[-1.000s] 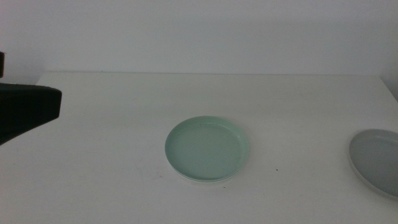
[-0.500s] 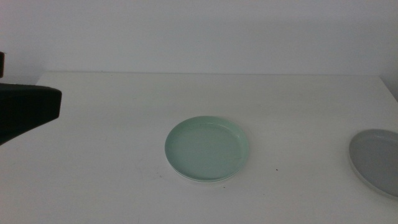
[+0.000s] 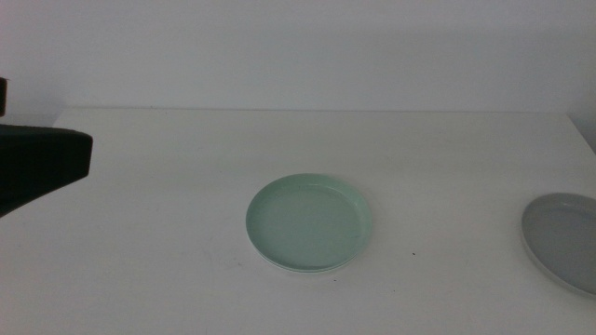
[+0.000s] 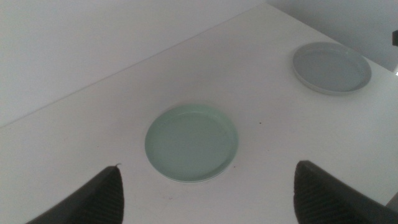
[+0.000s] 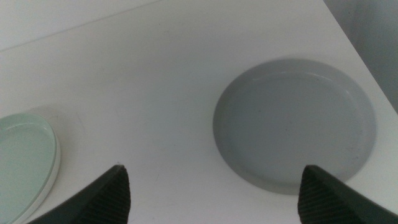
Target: Stack the three bowls on top of each other.
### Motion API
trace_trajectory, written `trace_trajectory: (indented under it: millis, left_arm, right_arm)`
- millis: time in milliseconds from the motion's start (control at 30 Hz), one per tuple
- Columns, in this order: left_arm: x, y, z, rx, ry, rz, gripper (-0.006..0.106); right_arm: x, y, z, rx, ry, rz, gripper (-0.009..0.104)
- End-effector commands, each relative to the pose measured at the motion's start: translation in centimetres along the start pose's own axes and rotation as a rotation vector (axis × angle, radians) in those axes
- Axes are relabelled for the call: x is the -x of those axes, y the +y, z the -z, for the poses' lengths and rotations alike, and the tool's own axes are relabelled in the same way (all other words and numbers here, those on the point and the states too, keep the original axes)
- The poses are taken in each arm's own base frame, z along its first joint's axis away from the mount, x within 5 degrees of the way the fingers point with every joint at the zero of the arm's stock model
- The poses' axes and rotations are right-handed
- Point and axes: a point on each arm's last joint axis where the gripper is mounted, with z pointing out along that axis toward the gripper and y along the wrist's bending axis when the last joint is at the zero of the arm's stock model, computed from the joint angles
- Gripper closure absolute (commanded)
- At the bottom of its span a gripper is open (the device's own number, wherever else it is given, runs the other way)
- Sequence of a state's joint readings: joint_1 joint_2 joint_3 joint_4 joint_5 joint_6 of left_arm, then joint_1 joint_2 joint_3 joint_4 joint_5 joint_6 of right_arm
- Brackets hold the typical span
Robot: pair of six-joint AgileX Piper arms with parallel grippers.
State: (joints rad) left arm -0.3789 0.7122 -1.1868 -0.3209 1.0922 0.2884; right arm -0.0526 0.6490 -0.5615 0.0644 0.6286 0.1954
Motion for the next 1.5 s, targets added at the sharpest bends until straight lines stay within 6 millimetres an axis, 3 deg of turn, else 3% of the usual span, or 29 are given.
trace_trajectory:
  millis: [0,167,333,600,733,967,1067,1233,1467]
  left_arm:
    - [0.1,0.0,0.1,0.002,-0.015,-0.001,0.007]
    - [0.1,0.0,0.1,0.002,-0.015,-0.001,0.007]
    - [0.1,0.0,0.1,0.003,-0.018,-0.001,0.007]
    - [0.1,0.0,0.1,0.003,-0.018,-0.001,0.007]
    - [0.1,0.0,0.1,0.003,-0.018,-0.001,0.007]
    - [0.1,0.0,0.1,0.003,-0.018,-0.001,0.007]
    - [0.1,0.0,0.1,0.003,-0.018,-0.001,0.007]
    - [0.1,0.0,0.1,0.003,-0.018,-0.001,0.007]
    - [0.1,0.0,0.1,0.003,-0.018,-0.001,0.007]
  right_arm:
    - [0.3,0.1,0.0,0.004,-0.014,0.014,0.002]
    - [0.6,0.3,0.0,0.015,0.008,-0.060,0.002]
    - [4.6,0.6,-0.3,-0.092,0.095,-0.017,0.002]
    - [12.4,-1.2,-4.2,-0.320,0.300,-0.014,0.009]
    - [14.1,-3.7,-7.4,-0.343,0.400,-0.102,0.010]
    - [13.9,-8.3,-13.0,-0.312,0.527,-0.205,0.021]
    - [12.7,-9.6,-15.7,-0.335,0.610,-0.197,0.028]
    - [10.3,-11.4,-19.6,-0.345,0.732,-0.228,0.028]
    - [7.3,-13.1,-23.3,-0.356,0.864,-0.235,0.031]
